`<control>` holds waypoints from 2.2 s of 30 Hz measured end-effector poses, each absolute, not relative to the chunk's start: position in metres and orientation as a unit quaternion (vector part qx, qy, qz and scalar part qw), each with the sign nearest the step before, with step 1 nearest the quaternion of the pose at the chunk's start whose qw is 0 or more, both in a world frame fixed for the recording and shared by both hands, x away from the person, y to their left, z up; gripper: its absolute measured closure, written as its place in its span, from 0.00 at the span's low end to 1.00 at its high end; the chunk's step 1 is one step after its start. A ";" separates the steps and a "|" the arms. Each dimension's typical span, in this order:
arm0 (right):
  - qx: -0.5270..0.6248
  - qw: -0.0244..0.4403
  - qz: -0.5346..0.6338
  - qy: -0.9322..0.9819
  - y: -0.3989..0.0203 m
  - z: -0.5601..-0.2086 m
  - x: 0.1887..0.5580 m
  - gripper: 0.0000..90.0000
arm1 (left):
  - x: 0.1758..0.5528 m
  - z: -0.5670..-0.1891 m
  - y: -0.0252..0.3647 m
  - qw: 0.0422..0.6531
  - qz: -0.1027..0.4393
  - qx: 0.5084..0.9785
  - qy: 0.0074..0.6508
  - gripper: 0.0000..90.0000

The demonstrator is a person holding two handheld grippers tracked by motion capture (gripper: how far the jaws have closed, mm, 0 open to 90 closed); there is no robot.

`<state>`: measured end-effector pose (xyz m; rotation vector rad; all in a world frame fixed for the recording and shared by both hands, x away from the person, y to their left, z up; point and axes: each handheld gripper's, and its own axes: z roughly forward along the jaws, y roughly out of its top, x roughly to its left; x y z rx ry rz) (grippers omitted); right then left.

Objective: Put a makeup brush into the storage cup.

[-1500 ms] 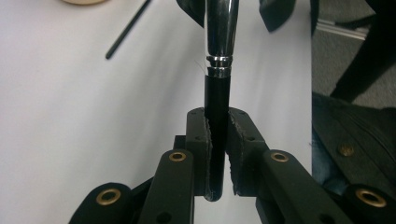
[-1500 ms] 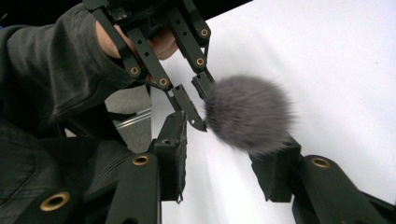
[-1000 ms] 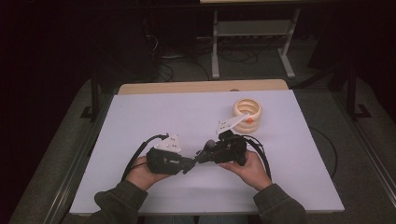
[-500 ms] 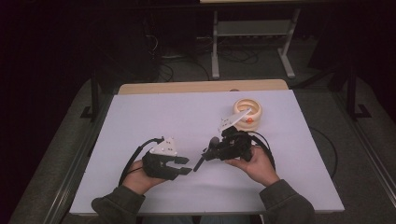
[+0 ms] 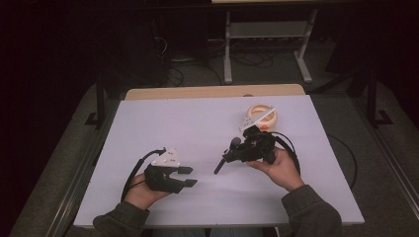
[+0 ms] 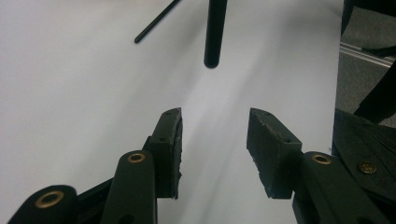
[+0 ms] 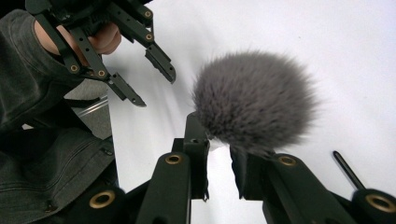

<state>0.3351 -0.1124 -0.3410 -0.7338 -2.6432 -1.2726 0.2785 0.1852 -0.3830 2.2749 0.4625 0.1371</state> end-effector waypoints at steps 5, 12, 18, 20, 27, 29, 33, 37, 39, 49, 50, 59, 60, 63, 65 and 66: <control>-0.249 0.056 -0.420 -0.871 -0.118 -0.339 0.337 0.84 | 0.279 -0.386 0.188 0.398 0.057 0.897 0.185 0.60; -0.258 0.044 -0.413 -0.872 -0.126 -0.333 0.342 0.84 | 0.278 -0.391 0.193 0.408 0.057 0.889 0.198 0.59; -0.271 0.034 -0.409 -0.871 -0.137 -0.327 0.349 0.84 | 0.278 -0.392 0.196 0.407 0.060 0.889 0.203 0.56; -0.275 0.032 -0.413 -0.868 -0.141 -0.324 0.351 0.84 | 0.278 -0.392 0.197 0.408 0.062 0.888 0.203 0.55; -0.294 0.018 -0.412 -0.862 -0.156 -0.313 0.360 0.84 | 0.278 -0.392 0.199 0.406 0.060 0.887 0.212 0.53; -0.298 0.010 -0.412 -0.861 -0.160 -0.308 0.360 0.84 | 0.279 -0.392 0.200 0.405 0.063 0.887 0.211 0.52; -0.305 0.000 -0.412 -0.859 -0.168 -0.301 0.363 0.84 | 0.279 -0.392 0.201 0.405 0.064 0.887 0.212 0.50; -0.312 -0.008 -0.409 -0.857 -0.172 -0.295 0.366 0.84 | 0.279 -0.392 0.202 0.404 0.066 0.887 0.213 0.49; -0.314 -0.013 -0.407 -0.858 -0.173 -0.292 0.368 0.84 | 0.279 -0.391 0.203 0.406 0.066 0.886 0.214 0.48; -0.335 -0.036 -0.405 -0.850 -0.185 -0.275 0.377 0.84 | 0.279 -0.389 0.206 0.411 0.074 0.882 0.220 0.45; -0.335 -0.036 -0.405 -0.850 -0.185 -0.275 0.377 0.84 | 0.279 -0.389 0.206 0.411 0.074 0.882 0.220 0.44; -0.364 -0.057 -0.392 -0.843 -0.193 -0.260 0.391 0.84 | 0.280 -0.388 0.209 0.416 0.073 0.877 0.228 0.42; -0.366 -0.060 -0.388 -0.844 -0.194 -0.259 0.393 0.84 | 0.280 -0.388 0.209 0.416 0.074 0.877 0.227 0.41; -0.377 -0.063 -0.387 -0.839 -0.199 -0.258 0.399 0.84 | 0.280 -0.388 0.210 0.419 0.073 0.875 0.231 0.40; -0.384 -0.071 -0.384 -0.837 -0.204 -0.257 0.404 0.84 | 0.280 -0.387 0.210 0.419 0.073 0.875 0.231 0.40; -0.389 -0.072 -0.386 -0.834 -0.206 -0.258 0.406 0.84 | 0.279 -0.387 0.210 0.420 0.073 0.874 0.232 0.40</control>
